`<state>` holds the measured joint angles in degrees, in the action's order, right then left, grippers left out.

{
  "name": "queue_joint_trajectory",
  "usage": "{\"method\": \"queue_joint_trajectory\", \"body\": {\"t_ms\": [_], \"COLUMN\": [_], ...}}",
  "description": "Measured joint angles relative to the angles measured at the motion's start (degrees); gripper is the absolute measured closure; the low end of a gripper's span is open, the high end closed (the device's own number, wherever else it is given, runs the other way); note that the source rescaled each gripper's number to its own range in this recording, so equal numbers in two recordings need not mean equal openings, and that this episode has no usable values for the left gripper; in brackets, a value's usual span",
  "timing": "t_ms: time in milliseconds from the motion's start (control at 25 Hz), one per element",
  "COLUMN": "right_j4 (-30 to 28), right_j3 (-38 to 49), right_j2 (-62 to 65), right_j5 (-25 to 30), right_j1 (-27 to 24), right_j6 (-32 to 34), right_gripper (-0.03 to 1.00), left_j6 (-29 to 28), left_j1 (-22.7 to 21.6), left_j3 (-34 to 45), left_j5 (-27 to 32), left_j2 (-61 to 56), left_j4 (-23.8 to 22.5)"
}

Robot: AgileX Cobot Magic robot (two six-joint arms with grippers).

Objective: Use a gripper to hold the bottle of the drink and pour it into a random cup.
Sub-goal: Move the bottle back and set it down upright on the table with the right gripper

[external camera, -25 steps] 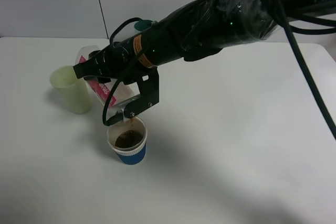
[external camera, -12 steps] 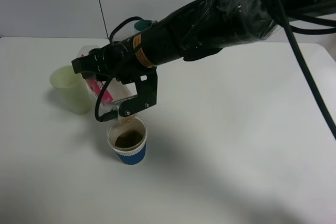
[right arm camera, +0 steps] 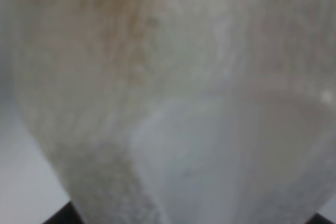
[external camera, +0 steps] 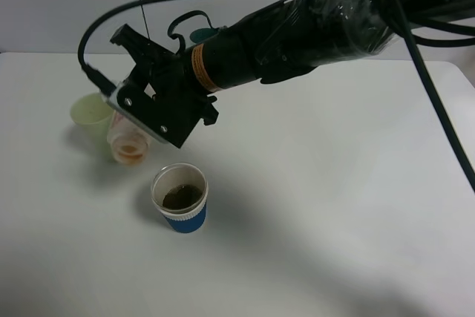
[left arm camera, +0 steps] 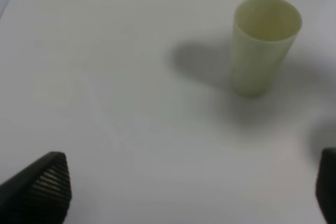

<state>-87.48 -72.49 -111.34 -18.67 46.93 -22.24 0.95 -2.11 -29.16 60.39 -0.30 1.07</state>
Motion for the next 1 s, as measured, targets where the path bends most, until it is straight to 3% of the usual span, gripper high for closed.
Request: {"method": "queue_joint_trajectory", "body": {"t_ms": [280,480,600,800,1000], "right_j4": [1.8,6.4,8.9,10.5,10.5], "right_j3": [0.0,0.0,0.0,0.0,0.0], "right_j2": [0.0,0.0,0.0,0.0,0.0], "right_j5": [0.7,0.8,0.8,0.8,0.8], "right_j1": [-2.2,-3.5,-4.1,-5.5,-7.7], "right_j6": [36.9,64.4,77.4,91.0,93.9], "right_gripper": [0.97,0.97,0.97,0.97,0.97], "left_j6": [0.0,0.0,0.0,0.0,0.0], "left_j1": [0.0,0.0,0.0,0.0,0.0], "left_j3": [0.0,0.0,0.0,0.0,0.0], "left_j5": [0.0,0.0,0.0,0.0,0.0], "left_j2": [0.0,0.0,0.0,0.0,0.0], "left_j4": [0.0,0.0,0.0,0.0,0.0]}}
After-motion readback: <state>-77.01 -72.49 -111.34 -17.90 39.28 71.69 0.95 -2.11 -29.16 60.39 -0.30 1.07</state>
